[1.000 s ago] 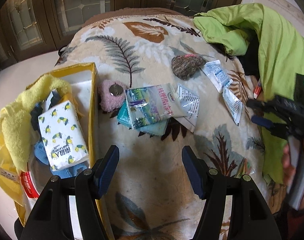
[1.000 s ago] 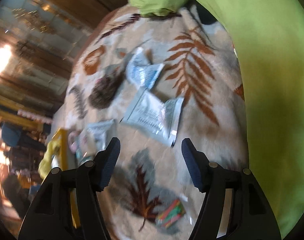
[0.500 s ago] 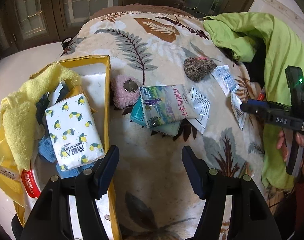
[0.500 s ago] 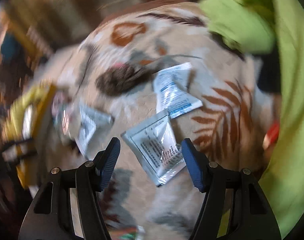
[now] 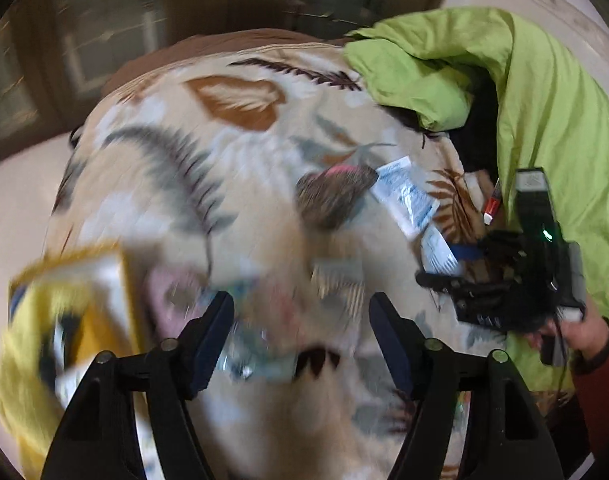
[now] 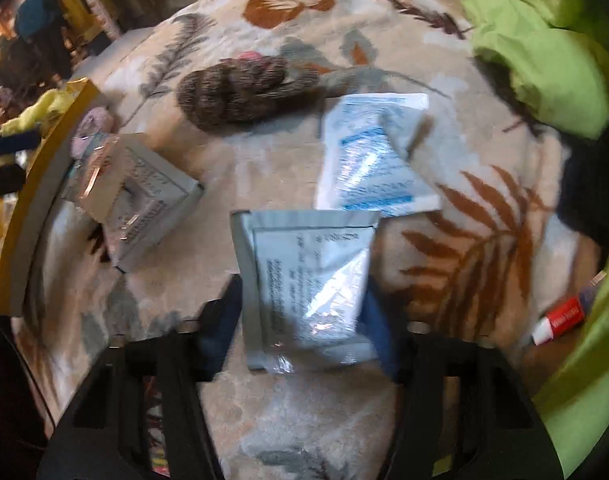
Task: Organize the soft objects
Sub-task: 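Grasp the silver sachet with the right tool while the left tool grasps the brown knitted pouch, then carry the brown pouch and silver sachet into the box and release both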
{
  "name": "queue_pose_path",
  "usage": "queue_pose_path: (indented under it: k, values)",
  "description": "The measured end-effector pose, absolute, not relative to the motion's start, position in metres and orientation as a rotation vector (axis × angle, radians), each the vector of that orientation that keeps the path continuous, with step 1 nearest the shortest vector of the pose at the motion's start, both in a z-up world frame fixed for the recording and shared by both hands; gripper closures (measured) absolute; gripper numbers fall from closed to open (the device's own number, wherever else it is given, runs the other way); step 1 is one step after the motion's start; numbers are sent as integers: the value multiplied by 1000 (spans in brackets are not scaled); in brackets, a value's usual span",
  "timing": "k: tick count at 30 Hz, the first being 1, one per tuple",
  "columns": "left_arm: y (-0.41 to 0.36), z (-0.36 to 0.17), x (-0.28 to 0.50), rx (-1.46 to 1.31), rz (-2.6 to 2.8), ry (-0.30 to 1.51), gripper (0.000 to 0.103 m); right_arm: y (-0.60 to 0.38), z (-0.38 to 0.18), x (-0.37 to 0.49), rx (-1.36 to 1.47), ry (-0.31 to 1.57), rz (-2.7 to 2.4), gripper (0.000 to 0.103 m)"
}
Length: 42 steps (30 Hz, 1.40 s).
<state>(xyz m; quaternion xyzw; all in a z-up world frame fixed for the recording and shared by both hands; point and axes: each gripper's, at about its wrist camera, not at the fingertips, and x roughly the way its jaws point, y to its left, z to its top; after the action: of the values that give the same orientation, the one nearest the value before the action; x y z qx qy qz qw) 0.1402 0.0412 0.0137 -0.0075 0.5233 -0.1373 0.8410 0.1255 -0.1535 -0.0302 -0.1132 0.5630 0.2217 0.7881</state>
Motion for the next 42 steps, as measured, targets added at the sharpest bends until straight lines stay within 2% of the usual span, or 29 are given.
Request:
queue_pose_path:
  k: [3,20,22,23,24,33,42]
  values:
    - [25,8,168,22,-332,1122,32,-166,-28,122,-165,1221,437,63]
    - [-41,-40,244,270,-376,1182,32,-189,-29,121,-5,1253,430,61]
    - [-36,-48,251,250,-334,1219,34,-190,-29,119,-9,1254,428,61]
    - [-33,-53,254,223,-327,1246,47,-190,-28,119,-12,1254,426,61]
    - [-30,-57,255,213,-310,1251,49,-188,-29,121,-15,1253,423,61]
    - [-7,-37,236,95,-283,1184,53,-187,-31,124,14,1243,405,61]
    - [12,-3,178,58,-232,1105,53,-184,-23,106,45,1232,382,61]
